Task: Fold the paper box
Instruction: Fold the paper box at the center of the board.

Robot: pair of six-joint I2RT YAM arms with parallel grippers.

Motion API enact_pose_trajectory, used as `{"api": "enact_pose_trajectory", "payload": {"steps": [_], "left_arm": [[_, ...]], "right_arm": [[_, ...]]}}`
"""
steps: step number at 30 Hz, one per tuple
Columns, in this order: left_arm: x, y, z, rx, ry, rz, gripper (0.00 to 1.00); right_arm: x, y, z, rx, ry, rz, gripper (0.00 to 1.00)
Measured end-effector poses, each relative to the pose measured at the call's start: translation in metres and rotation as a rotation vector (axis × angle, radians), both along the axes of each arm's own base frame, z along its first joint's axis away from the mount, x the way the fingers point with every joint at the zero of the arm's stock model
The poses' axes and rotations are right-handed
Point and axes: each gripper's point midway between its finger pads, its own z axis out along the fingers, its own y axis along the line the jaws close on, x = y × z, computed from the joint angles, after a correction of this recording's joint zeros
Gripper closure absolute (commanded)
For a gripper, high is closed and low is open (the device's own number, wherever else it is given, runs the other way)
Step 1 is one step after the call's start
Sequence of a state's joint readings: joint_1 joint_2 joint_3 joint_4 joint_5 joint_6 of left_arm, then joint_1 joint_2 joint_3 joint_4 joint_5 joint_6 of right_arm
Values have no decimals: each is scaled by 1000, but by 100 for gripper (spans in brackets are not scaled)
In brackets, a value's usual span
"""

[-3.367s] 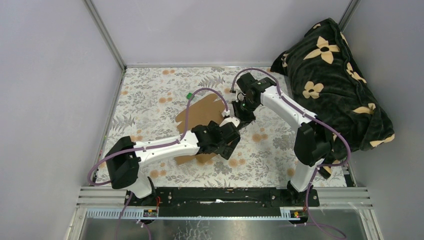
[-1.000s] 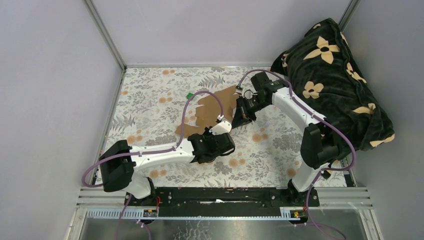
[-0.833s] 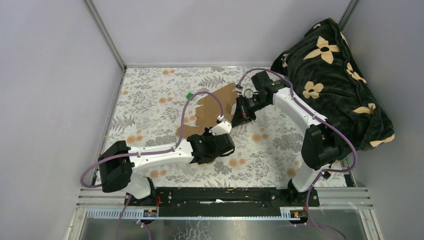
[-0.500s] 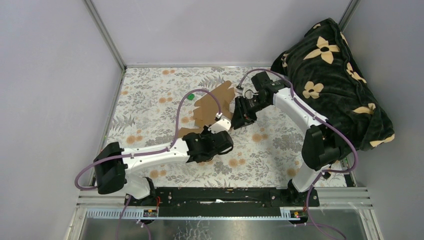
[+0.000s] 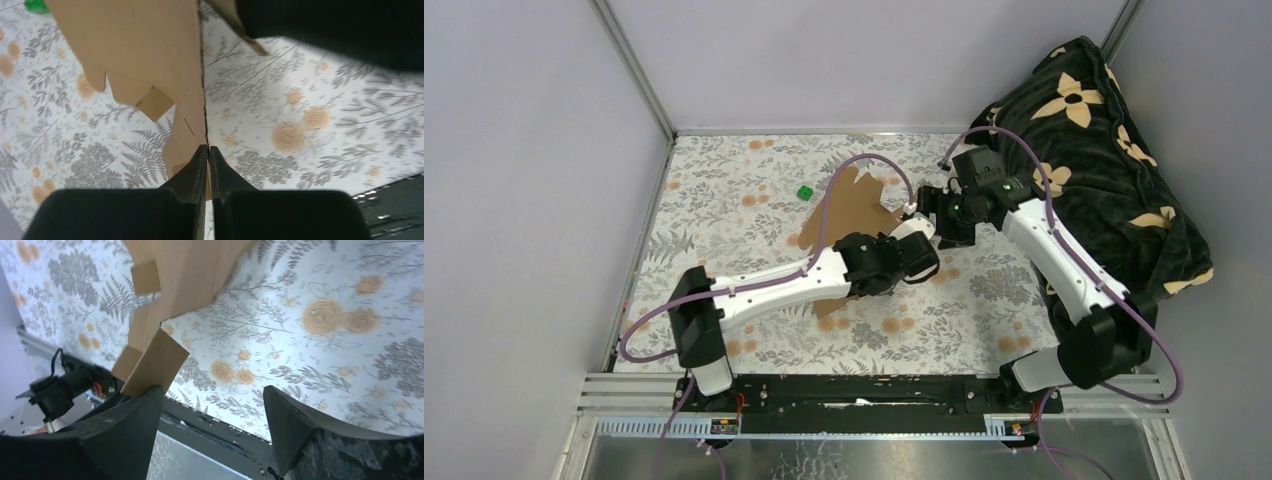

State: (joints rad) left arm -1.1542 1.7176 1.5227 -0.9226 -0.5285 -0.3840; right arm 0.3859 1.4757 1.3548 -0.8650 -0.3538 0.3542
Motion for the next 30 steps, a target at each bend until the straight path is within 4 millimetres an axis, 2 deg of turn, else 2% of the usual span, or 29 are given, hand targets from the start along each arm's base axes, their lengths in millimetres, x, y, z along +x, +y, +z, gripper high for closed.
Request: {"api": "enact_pose_trajectory", "payload": {"steps": [6, 10, 16, 20, 25, 30], "left_arm": [[-1, -34, 7, -76, 79, 3, 90], [-7, -42, 7, -127, 153, 12, 90], [-11, -59, 11, -266, 242, 8, 90], [-8, -54, 12, -338, 293, 28, 90], [-7, -43, -10, -352, 382, 68, 90], [-7, -37, -25, -374, 448, 95, 90]], "right_arm": [[2, -20, 12, -54, -89, -131, 17], [6, -22, 10, -41, -107, -191, 17], [10, -41, 19, -84, -190, -296, 13], [9, -54, 34, -82, -263, -352, 12], [7, -62, 59, -45, -353, -390, 13], [8, -59, 55, -35, -338, -381, 21]]}}
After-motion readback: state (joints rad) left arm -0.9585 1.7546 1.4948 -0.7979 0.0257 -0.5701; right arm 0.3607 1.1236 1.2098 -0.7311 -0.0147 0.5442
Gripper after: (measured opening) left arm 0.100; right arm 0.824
